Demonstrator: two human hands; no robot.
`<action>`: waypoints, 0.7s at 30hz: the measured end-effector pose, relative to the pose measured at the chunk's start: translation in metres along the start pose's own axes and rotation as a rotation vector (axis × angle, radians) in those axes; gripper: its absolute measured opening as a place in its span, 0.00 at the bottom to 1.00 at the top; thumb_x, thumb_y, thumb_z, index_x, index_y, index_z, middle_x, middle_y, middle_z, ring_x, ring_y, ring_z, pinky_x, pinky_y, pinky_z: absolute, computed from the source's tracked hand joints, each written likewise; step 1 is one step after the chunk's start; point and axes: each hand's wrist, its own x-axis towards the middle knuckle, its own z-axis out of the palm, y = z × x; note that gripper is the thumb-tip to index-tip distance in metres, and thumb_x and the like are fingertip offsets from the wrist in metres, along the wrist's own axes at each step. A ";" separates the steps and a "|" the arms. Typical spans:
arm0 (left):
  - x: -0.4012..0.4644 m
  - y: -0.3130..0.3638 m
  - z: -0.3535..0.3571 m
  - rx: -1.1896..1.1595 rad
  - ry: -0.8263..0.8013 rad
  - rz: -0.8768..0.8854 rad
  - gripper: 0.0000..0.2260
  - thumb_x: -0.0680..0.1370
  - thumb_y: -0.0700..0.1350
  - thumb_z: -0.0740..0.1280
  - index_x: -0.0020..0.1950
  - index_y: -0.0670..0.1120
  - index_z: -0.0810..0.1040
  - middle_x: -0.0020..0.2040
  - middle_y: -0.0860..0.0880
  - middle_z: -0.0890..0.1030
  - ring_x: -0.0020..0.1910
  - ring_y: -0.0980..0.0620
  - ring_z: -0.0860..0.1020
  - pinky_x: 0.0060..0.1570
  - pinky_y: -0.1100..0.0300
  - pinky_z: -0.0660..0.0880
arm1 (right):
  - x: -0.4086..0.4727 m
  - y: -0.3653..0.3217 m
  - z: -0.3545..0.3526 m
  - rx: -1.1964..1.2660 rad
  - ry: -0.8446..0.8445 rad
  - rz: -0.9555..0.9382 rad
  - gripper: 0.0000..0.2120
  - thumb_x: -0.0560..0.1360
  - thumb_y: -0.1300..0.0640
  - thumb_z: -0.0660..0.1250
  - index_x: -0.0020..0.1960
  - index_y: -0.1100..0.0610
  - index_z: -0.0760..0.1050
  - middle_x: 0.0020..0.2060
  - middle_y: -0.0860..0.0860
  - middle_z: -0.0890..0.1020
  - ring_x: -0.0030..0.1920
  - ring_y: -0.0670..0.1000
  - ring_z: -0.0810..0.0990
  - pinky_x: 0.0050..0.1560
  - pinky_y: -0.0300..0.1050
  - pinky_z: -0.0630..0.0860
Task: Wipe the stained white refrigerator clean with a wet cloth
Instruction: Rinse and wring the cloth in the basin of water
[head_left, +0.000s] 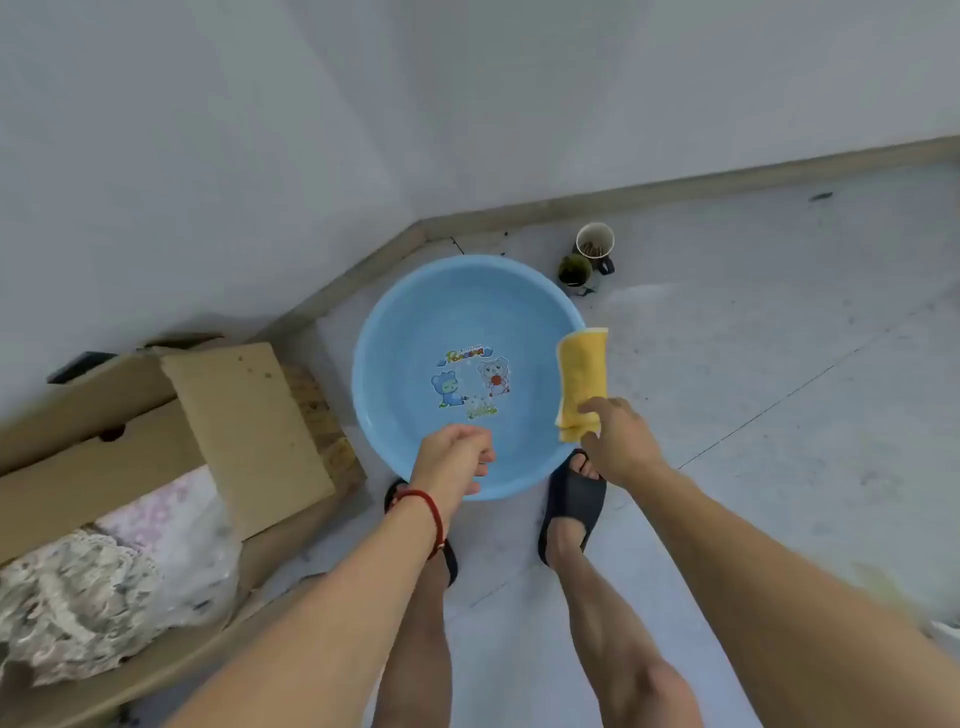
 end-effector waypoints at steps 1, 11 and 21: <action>0.012 0.000 0.005 0.024 0.000 0.012 0.09 0.80 0.41 0.64 0.58 0.43 0.81 0.49 0.44 0.84 0.45 0.50 0.79 0.51 0.53 0.79 | 0.010 0.002 0.005 -0.018 0.060 -0.041 0.23 0.80 0.64 0.64 0.75 0.55 0.71 0.73 0.57 0.69 0.67 0.62 0.73 0.64 0.55 0.75; 0.100 -0.022 0.038 -0.150 -0.085 -0.123 0.07 0.81 0.38 0.64 0.56 0.41 0.79 0.46 0.42 0.81 0.43 0.47 0.78 0.47 0.54 0.79 | 0.059 0.012 0.022 -0.082 0.378 -0.219 0.04 0.79 0.67 0.67 0.46 0.64 0.79 0.44 0.57 0.76 0.43 0.63 0.76 0.40 0.52 0.72; 0.128 0.013 0.011 -0.536 -0.274 -0.293 0.17 0.81 0.57 0.62 0.62 0.48 0.77 0.57 0.46 0.79 0.57 0.44 0.80 0.53 0.44 0.81 | 0.024 -0.103 -0.009 1.331 -0.342 -0.079 0.17 0.88 0.56 0.55 0.60 0.65 0.79 0.53 0.59 0.85 0.51 0.54 0.84 0.46 0.45 0.82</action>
